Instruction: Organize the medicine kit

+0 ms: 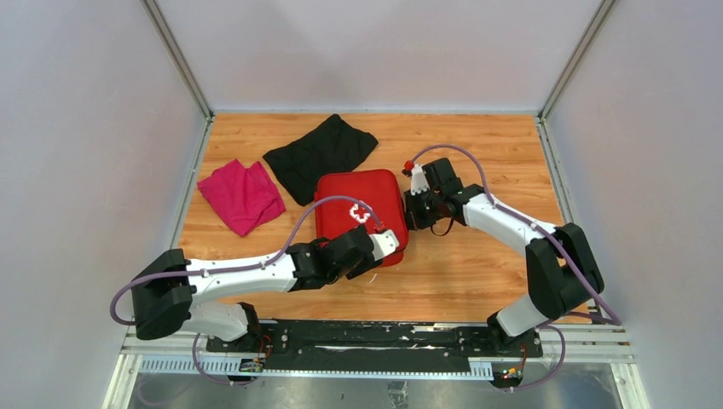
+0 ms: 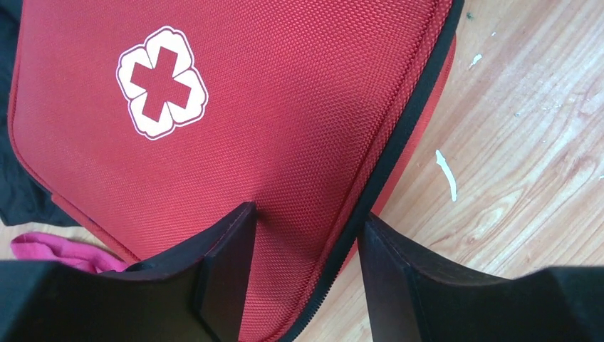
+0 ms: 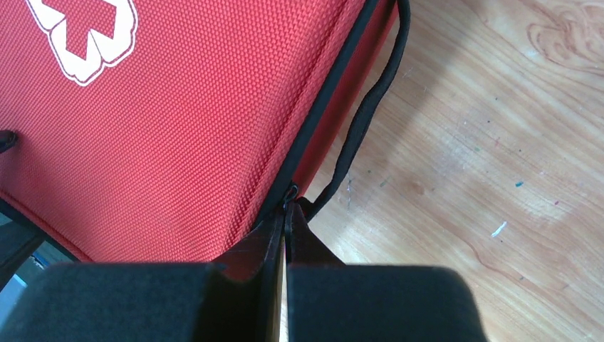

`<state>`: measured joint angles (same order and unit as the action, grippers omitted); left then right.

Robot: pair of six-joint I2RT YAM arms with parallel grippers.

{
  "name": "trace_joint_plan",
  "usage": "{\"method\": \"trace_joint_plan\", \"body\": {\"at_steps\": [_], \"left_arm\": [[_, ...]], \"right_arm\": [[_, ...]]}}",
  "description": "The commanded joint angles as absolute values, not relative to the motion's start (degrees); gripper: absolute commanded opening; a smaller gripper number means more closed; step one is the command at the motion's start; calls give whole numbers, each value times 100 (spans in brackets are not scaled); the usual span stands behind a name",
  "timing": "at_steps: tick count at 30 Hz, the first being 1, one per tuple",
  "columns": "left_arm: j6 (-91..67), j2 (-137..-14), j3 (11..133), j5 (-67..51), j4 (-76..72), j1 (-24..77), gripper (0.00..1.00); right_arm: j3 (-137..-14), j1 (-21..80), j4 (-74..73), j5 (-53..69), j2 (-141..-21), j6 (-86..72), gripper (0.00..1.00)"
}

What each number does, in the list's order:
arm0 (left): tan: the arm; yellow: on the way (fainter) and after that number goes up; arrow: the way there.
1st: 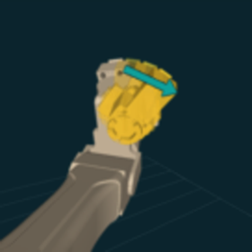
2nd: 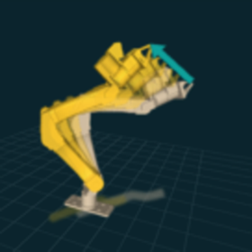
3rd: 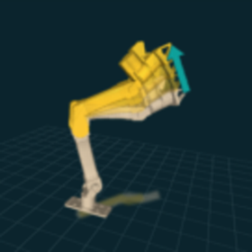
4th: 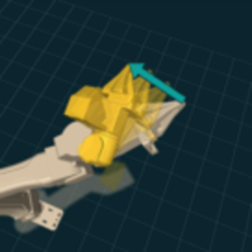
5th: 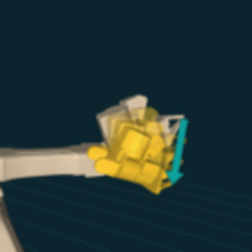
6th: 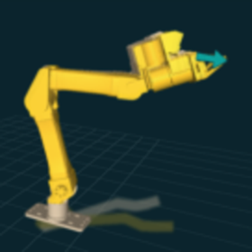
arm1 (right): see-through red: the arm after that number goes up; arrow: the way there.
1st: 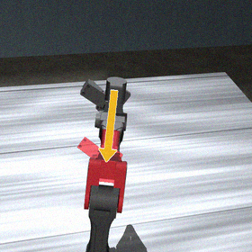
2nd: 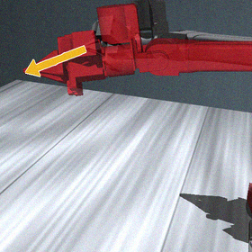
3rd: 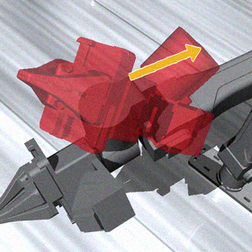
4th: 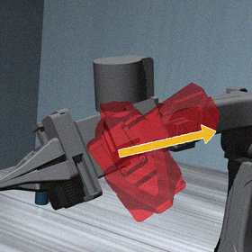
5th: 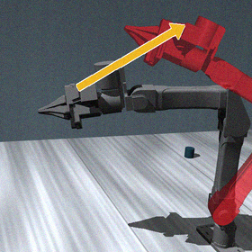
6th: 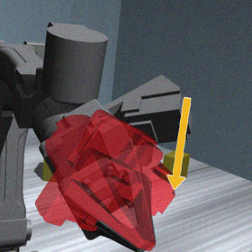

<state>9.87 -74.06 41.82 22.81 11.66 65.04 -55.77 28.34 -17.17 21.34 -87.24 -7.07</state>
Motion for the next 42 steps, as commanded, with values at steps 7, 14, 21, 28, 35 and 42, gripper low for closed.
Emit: {"method": "trace_joint_plan", "body": {"at_steps": [7, 14, 21, 28, 35, 42], "left_arm": [[439, -7775, 4300, 2545, 1143, 6495, 46], [319, -7748, 4301, 2434, 1081, 6500, 43], [297, -7823, 4314, 2412, 1029, 6498, 43], [299, -7892, 4378, 2333, 980, 6500, 43], [275, -7972, 4436, 2285, 935, 6495, 43], [238, -7991, 4467, 2182, 923, 6495, 43]], "right_arm": [[-4863, 2865, -2414, 2324, -8050, -622, 0], [-4431, 2874, -2826, 2375, -7342, -855, 0], [-4126, 2995, -3023, 2769, -6576, -1180, 0], [-3689, 3216, -2888, 3084, -6090, -1459, 0], [-3448, 3689, -2582, 2918, -5906, -1906, 0], [-3315, 4463, -1643, 2749, -6000, -2778, 0]]}}
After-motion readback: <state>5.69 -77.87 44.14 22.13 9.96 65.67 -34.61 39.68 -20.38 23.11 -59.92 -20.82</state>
